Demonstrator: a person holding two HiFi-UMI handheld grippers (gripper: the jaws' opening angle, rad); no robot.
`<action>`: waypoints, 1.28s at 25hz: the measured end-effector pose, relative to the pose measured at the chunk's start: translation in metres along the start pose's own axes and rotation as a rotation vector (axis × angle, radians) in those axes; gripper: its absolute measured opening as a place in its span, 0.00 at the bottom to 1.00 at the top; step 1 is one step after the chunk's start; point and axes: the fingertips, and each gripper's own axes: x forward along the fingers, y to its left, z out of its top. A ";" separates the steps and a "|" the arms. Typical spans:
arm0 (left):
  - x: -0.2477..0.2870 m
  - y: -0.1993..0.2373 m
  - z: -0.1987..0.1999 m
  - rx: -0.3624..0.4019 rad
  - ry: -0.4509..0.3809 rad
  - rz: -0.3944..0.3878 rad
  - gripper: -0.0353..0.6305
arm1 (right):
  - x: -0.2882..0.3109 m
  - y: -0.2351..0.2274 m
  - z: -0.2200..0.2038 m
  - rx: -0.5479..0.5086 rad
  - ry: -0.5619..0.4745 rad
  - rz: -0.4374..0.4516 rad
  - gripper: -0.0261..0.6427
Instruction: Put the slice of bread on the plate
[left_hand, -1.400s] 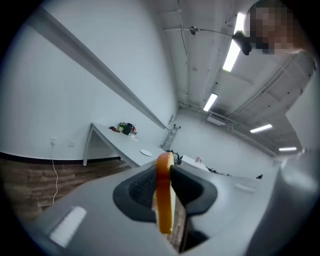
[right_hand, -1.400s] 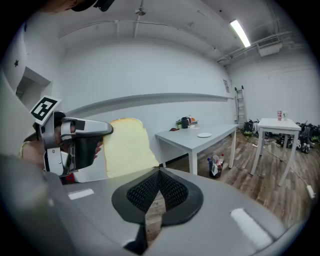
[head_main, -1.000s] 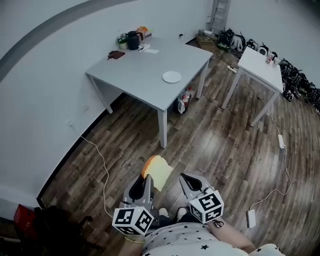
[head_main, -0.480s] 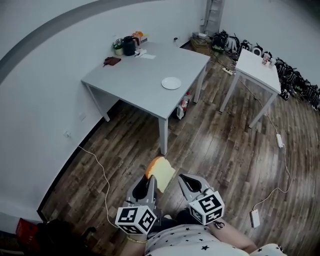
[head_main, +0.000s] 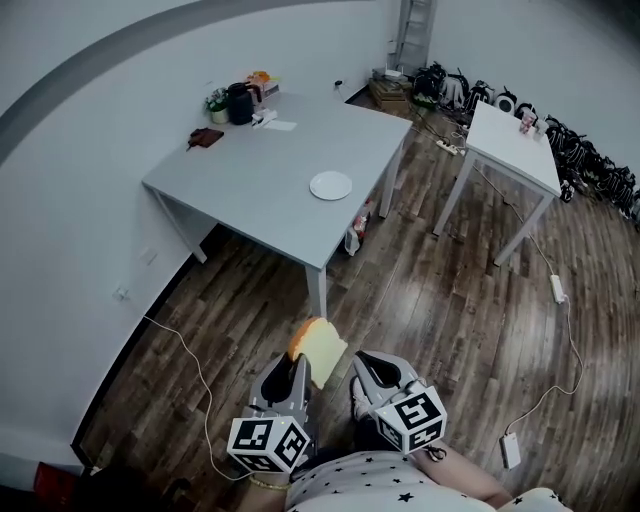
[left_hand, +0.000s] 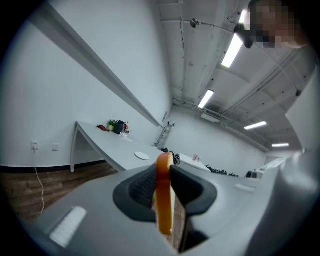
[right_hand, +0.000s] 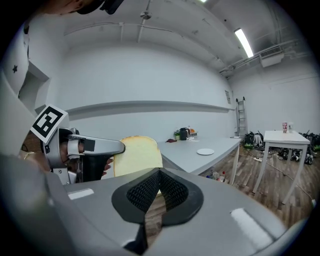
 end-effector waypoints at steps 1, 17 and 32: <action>0.015 0.002 0.004 0.002 -0.004 0.000 0.19 | 0.010 -0.012 0.005 -0.004 -0.004 0.003 0.04; 0.223 0.000 0.054 0.001 -0.049 0.041 0.19 | 0.135 -0.183 0.080 -0.056 -0.031 0.057 0.04; 0.318 0.013 0.062 0.016 -0.011 0.084 0.19 | 0.188 -0.242 0.084 -0.047 0.017 0.086 0.04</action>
